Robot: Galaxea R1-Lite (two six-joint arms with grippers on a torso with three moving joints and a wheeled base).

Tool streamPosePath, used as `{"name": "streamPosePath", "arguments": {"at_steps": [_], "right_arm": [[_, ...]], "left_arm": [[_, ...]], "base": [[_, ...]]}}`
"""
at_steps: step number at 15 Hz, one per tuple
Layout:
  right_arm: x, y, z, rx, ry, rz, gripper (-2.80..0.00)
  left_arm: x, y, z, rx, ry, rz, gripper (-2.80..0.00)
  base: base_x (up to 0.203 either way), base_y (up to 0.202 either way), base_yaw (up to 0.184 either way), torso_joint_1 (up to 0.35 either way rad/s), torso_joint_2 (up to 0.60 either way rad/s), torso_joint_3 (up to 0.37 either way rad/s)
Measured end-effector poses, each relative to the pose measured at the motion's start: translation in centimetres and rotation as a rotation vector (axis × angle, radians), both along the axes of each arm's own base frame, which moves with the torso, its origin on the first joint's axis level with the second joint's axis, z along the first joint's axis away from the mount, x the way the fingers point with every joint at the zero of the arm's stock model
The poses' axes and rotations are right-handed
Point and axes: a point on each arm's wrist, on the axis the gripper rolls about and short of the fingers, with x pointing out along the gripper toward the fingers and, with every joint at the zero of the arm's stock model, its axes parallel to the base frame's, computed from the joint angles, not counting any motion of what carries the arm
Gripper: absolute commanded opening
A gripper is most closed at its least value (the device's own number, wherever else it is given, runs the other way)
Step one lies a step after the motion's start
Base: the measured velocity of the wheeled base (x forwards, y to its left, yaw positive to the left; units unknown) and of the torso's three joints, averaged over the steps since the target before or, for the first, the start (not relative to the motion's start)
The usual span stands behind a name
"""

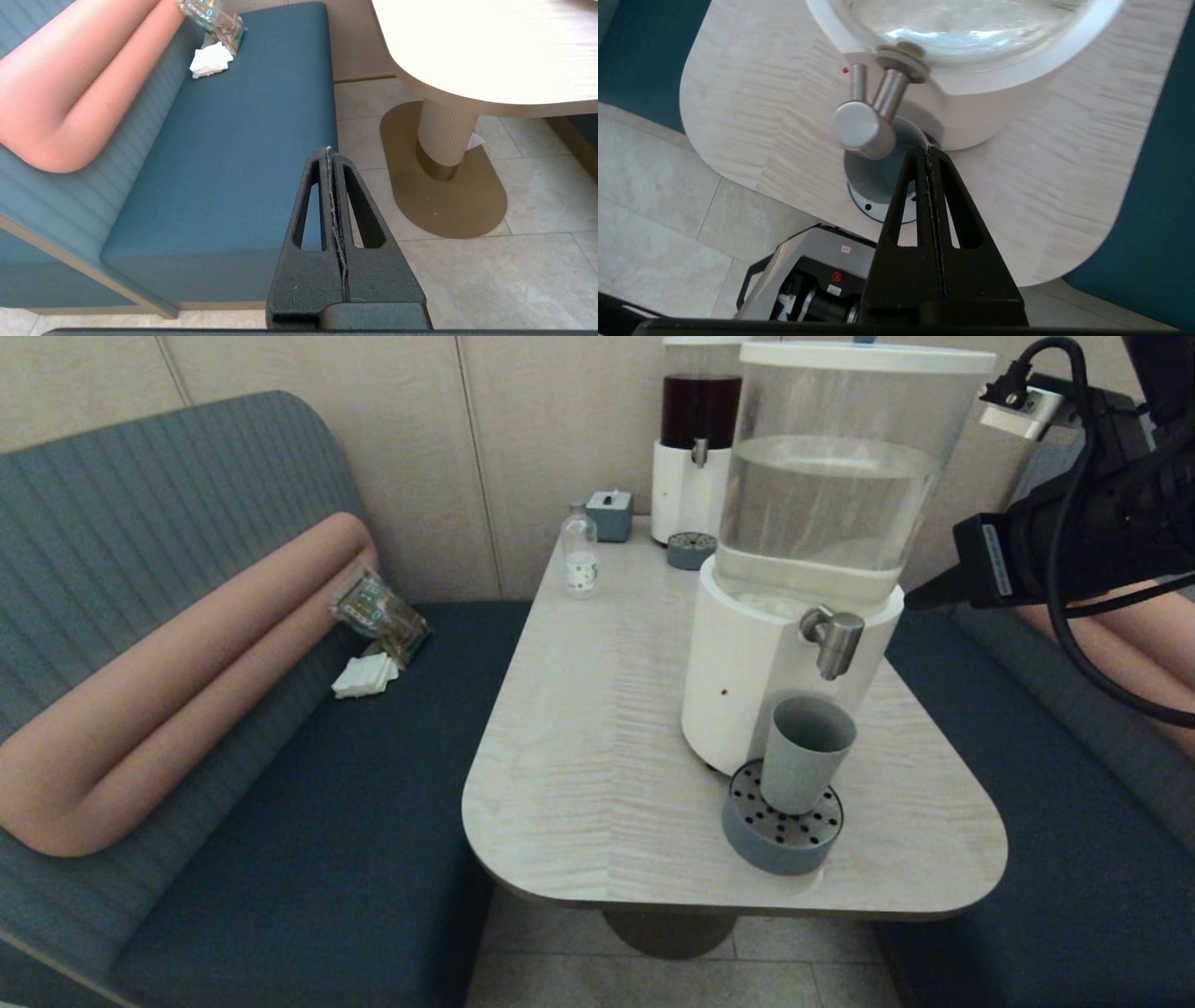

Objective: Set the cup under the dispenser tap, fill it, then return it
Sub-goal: Turn on the faucet

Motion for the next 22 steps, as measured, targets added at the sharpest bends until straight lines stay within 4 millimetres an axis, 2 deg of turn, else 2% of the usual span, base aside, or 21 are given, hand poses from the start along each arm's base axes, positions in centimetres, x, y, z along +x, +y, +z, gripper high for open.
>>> {"name": "streamPosePath", "arguments": {"at_steps": [6,14,22], "right_arm": [[0.7,0.9,-0.7,-0.006,0.02,0.022,-2.8],[2.2,1.5,-0.7,-0.007,-0.032,0.025,-2.8],[2.9,3.1,-1.6,-0.038,-0.024,0.07,-2.8]], "left_arm": [[0.0,0.0,0.0,0.0,0.001,0.0,-2.8],[0.0,0.0,0.0,0.0,0.001,0.0,-2.8],[0.0,0.0,0.0,0.0,0.001,0.0,-2.8]], "base": [[0.0,0.0,0.0,0.0,0.0,0.0],[0.0,0.0,0.0,0.0,0.0,0.0],[0.0,0.0,0.0,0.0,0.0,0.0]]}}
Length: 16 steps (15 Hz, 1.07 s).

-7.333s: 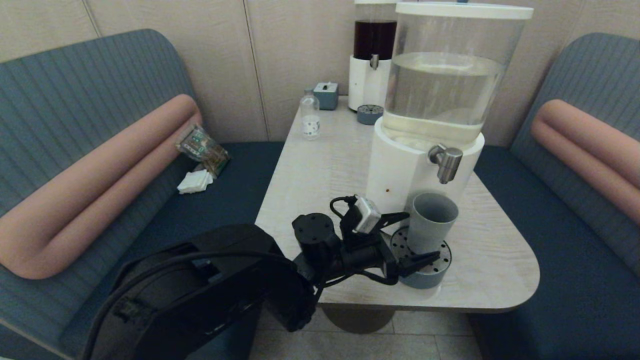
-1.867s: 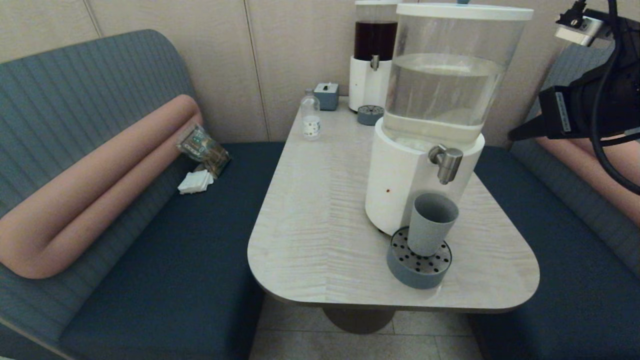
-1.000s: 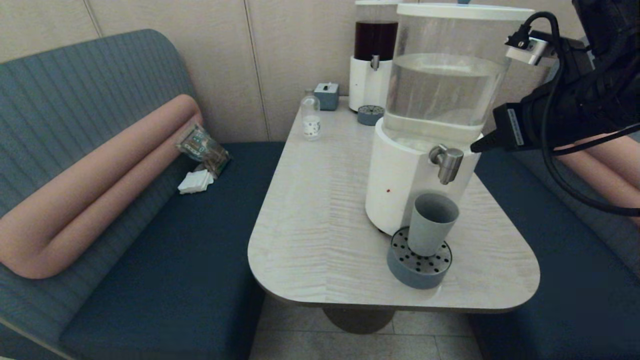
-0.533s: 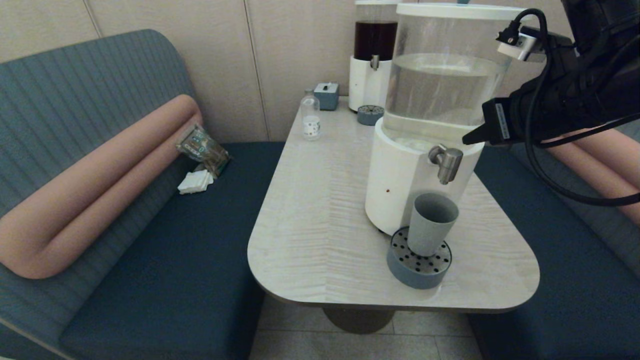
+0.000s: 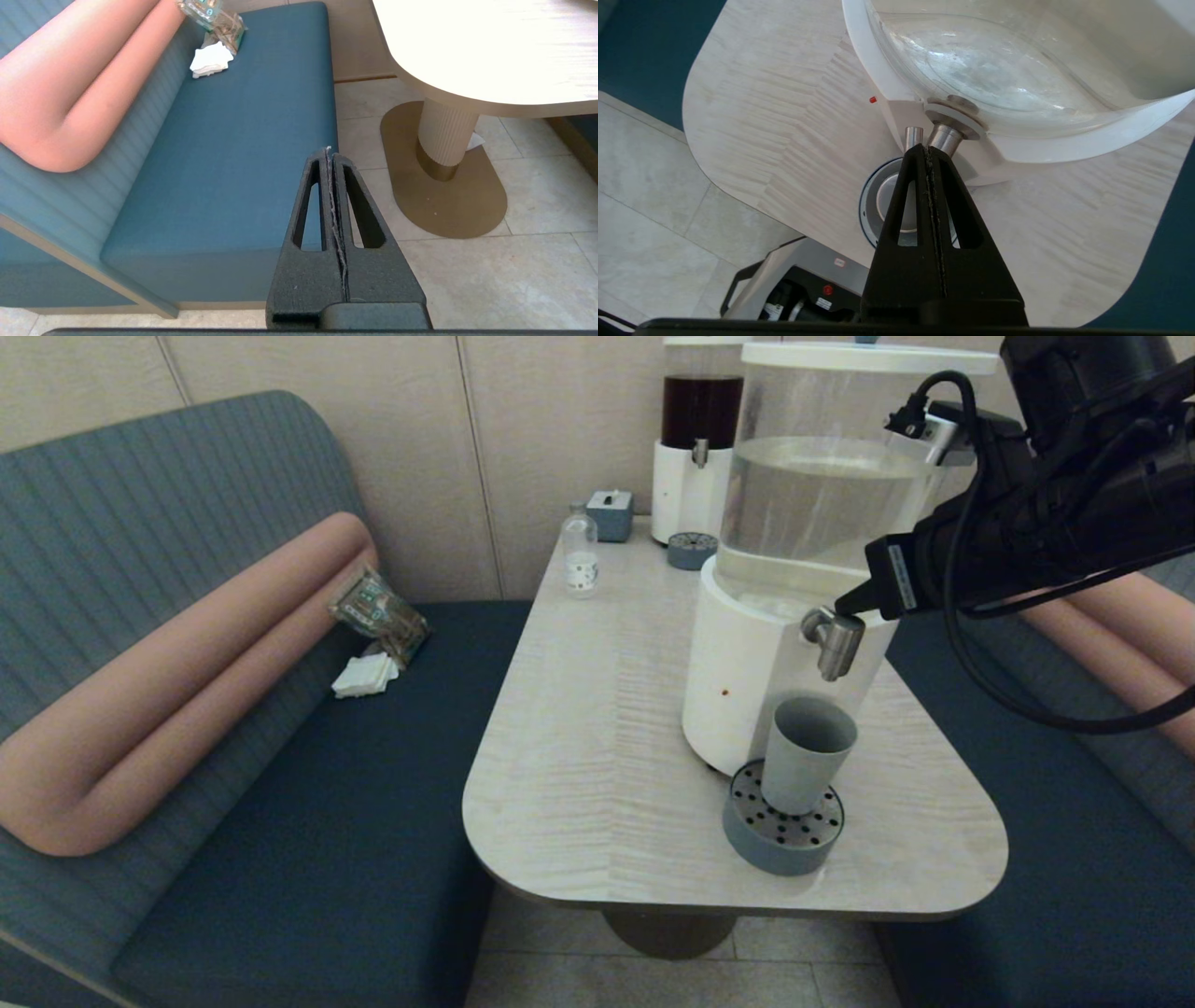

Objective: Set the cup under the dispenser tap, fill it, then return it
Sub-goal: Turn on the faucet

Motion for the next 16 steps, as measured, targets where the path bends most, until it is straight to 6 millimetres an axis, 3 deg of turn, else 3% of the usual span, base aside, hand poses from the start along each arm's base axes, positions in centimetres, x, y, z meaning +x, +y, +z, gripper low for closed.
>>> {"name": "streamPosePath", "arguments": {"at_steps": [16], "right_arm": [[1.4,1.1,-0.7,-0.003,-0.034,0.026,-2.8]], "left_arm": [[0.0,0.0,0.0,0.0,0.0,0.0,-2.8]], "base": [[0.0,0.0,0.0,0.0,0.0,0.0]]}}
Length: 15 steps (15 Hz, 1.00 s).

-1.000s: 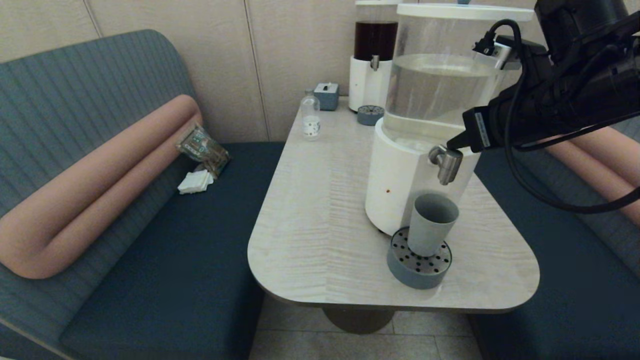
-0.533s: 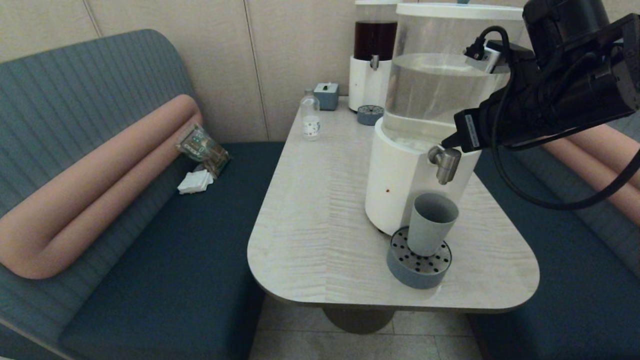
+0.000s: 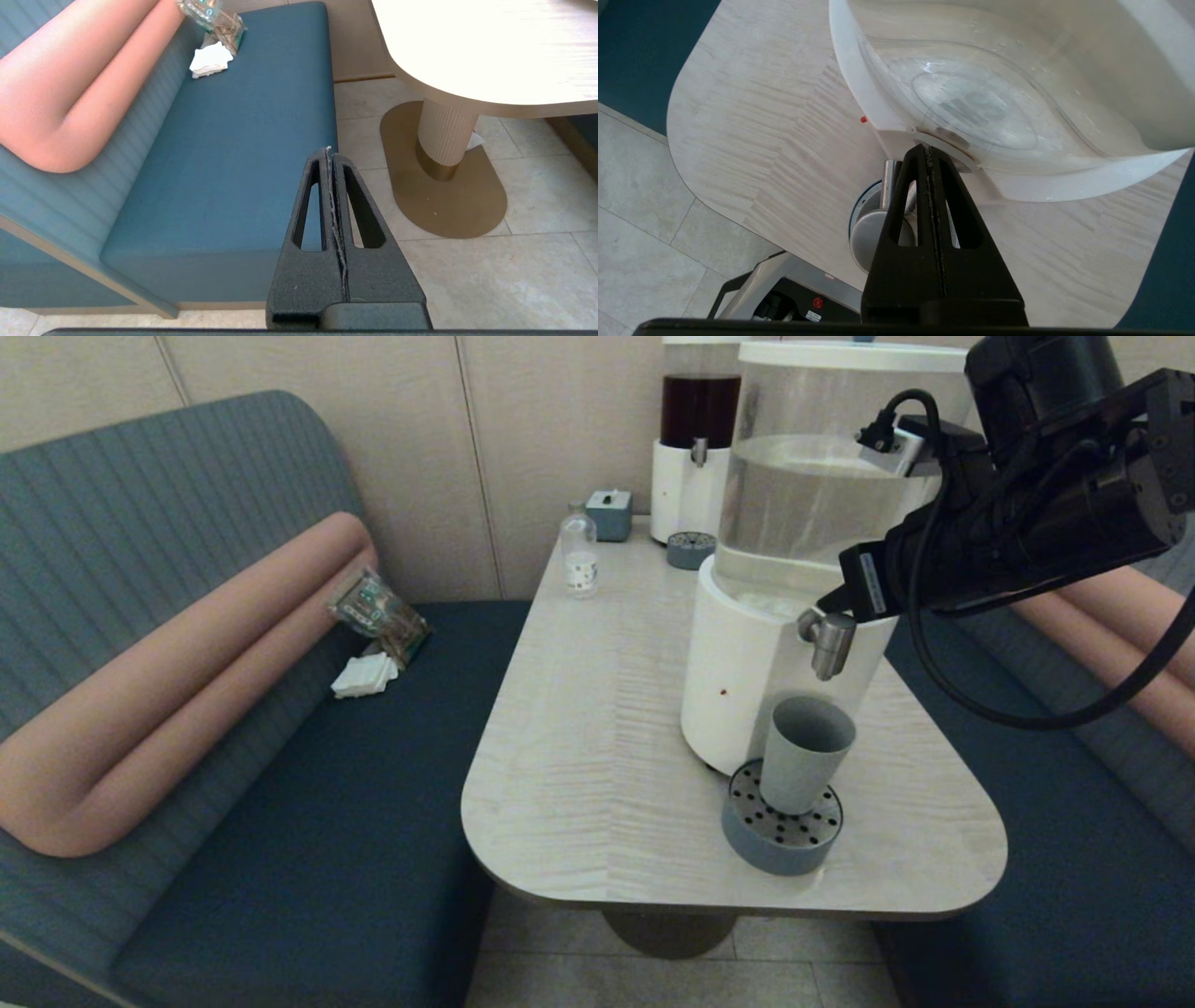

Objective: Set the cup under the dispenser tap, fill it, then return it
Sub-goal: Turn on the faucet

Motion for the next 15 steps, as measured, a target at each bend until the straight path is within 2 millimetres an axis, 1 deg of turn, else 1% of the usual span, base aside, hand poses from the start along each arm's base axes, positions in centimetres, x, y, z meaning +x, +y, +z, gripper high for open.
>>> {"name": "streamPosePath", "arguments": {"at_steps": [4,15], "right_arm": [[-0.16,0.38,0.23,-0.027,-0.036,0.043,-2.8],[-0.38,0.38,0.22,-0.037,-0.034,0.047,-2.8]], "left_arm": [[0.0,0.0,0.0,0.0,0.0,0.0,-2.8],[0.0,0.0,0.0,0.0,0.0,0.0,-2.8]], "base": [[0.0,0.0,0.0,0.0,0.0,0.0],[0.0,0.0,0.0,0.0,0.0,0.0]]}}
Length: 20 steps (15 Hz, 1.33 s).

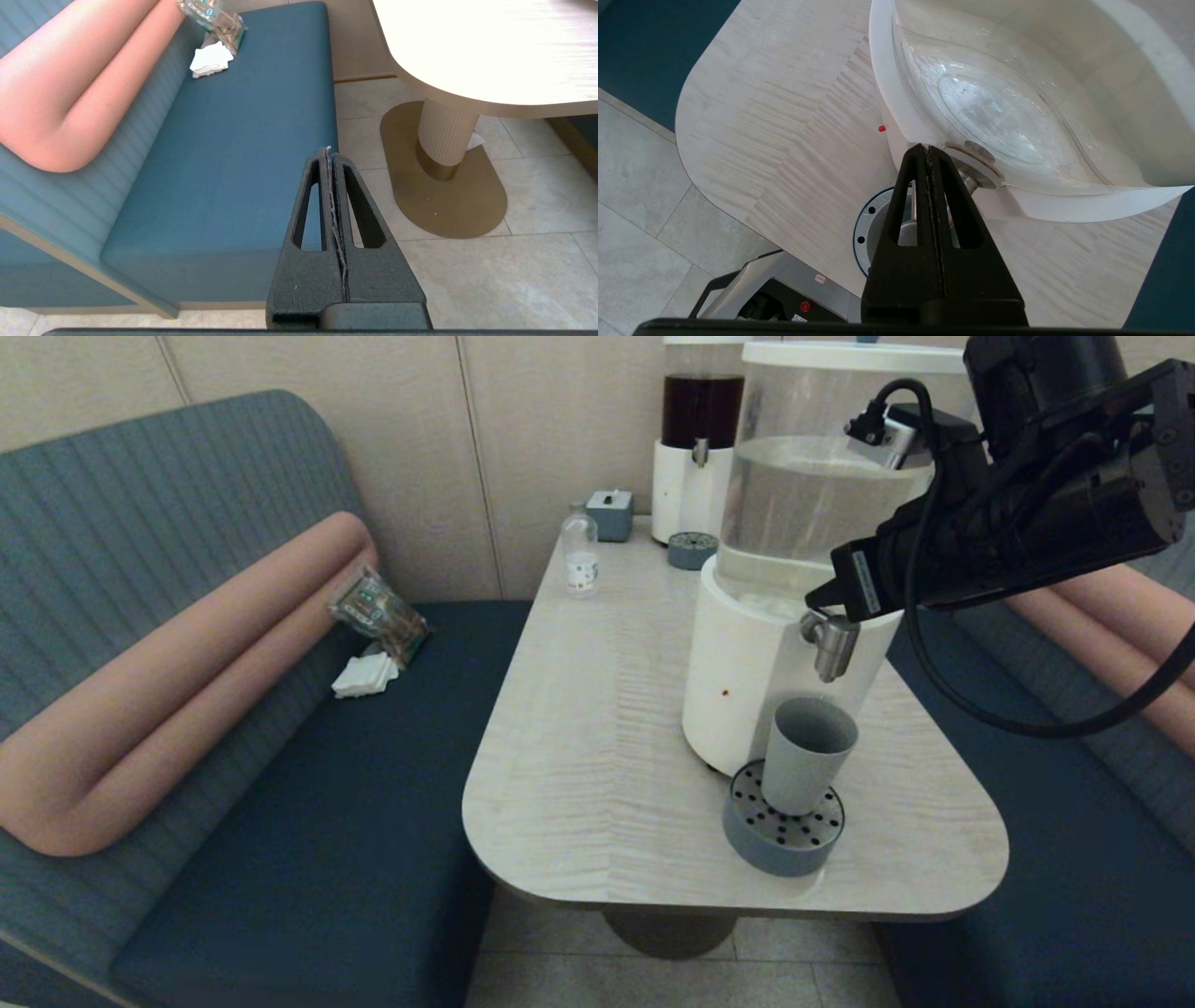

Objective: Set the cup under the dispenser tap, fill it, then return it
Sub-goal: Turn on the faucet

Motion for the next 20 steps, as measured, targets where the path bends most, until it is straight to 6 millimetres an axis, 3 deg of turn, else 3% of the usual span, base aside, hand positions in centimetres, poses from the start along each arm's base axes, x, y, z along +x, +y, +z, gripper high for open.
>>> {"name": "streamPosePath", "arguments": {"at_steps": [20], "right_arm": [[-0.92,0.41,0.16,0.032,0.028,0.079,-2.8]], "left_arm": [[0.0,0.0,0.0,0.0,0.0,0.0,-2.8]], "base": [[0.0,0.0,0.0,0.0,0.0,0.0]]}}
